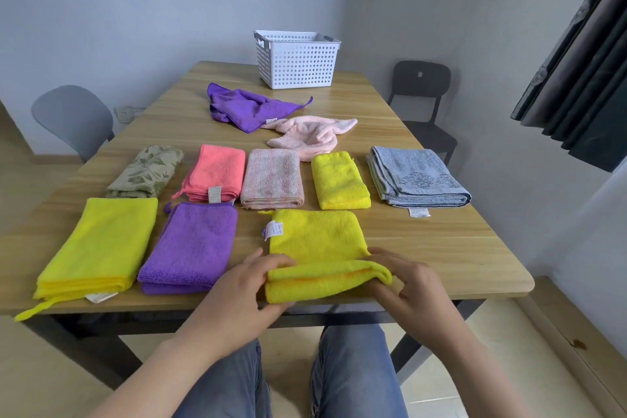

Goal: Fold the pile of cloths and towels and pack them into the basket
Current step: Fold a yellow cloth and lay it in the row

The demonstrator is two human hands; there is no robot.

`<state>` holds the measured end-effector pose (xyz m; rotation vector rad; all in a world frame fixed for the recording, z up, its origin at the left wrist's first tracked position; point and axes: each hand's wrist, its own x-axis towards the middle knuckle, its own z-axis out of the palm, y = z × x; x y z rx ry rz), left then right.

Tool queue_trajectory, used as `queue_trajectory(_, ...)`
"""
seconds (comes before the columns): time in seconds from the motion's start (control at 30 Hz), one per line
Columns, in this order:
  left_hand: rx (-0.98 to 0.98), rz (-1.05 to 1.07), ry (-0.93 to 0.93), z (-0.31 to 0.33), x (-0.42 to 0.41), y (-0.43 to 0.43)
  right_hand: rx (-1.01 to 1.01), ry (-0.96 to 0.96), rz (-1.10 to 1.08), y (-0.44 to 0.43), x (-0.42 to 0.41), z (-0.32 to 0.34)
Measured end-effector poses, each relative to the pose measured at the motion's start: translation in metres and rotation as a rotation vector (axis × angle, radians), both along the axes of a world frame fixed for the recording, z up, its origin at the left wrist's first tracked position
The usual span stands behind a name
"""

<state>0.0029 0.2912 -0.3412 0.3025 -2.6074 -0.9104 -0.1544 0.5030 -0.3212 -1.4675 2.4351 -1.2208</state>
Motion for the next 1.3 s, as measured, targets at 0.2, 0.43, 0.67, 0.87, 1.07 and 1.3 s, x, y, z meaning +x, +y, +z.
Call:
queue_trajectory(0.2,-0.079,-0.031,0.057,0.008,-0.004,-0.004,-0.005,-0.01,-0.035,-0.009,-0.011,-0.002)
queue_trajectory(0.43,-0.144,0.016,0.133,0.003,-0.015,-0.015,-0.003,0.112,-0.152,-0.022,-0.022,-0.004)
queue_trajectory(0.67,-0.212,0.306,0.203,0.014,-0.042,-0.009,-0.027,0.11,-0.237,-0.047,-0.034,-0.001)
queue_trajectory(0.87,-0.207,0.469,0.051,0.014,-0.065,-0.014,0.091,0.137,-0.377,-0.067,-0.044,-0.004)
queue_trajectory(1.07,-0.283,0.535,-0.239,0.021,-0.081,-0.019,0.269,0.118,-0.379,-0.078,-0.054,0.001)
queue_trajectory(1.3,-0.292,0.546,-0.362,0.025,-0.086,-0.024,0.449,0.125,-0.492,-0.087,-0.053,0.004)
